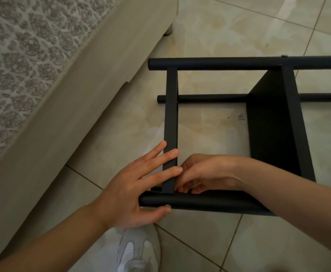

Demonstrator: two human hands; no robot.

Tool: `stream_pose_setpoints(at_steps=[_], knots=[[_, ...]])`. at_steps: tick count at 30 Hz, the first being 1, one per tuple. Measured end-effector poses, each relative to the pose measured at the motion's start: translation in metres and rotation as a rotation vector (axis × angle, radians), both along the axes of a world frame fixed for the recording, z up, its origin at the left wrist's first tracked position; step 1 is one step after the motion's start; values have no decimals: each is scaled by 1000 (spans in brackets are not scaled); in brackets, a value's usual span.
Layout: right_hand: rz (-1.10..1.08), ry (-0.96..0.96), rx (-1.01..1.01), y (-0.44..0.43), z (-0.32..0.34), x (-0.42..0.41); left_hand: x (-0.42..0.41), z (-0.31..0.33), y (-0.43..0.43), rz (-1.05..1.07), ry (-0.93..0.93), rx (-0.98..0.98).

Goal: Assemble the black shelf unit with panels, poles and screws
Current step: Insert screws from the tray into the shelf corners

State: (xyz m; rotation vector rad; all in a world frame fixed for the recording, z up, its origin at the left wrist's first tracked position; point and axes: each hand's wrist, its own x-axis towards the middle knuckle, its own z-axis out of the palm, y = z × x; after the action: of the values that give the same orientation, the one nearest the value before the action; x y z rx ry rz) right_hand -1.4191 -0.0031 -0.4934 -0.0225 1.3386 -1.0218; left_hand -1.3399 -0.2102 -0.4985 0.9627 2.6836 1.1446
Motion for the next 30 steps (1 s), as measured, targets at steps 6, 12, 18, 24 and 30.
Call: stream_pose_setpoints(at_steps=[6,12,18,24,30], knots=[[11,16,-23,-2,0,-1,1,1,1,-1,4,-13],[14,27,-44,-5,-2,2,0,1,1,5,6,-18],[31,43,-21,1,0,-3,1,0,0,-2,8,-15],[21,51,-33,-4,-2,-1,1,0,1,2,2,-15],[8,31,-47,-2,-1,-1,1,2,1,6,-4,-12]])
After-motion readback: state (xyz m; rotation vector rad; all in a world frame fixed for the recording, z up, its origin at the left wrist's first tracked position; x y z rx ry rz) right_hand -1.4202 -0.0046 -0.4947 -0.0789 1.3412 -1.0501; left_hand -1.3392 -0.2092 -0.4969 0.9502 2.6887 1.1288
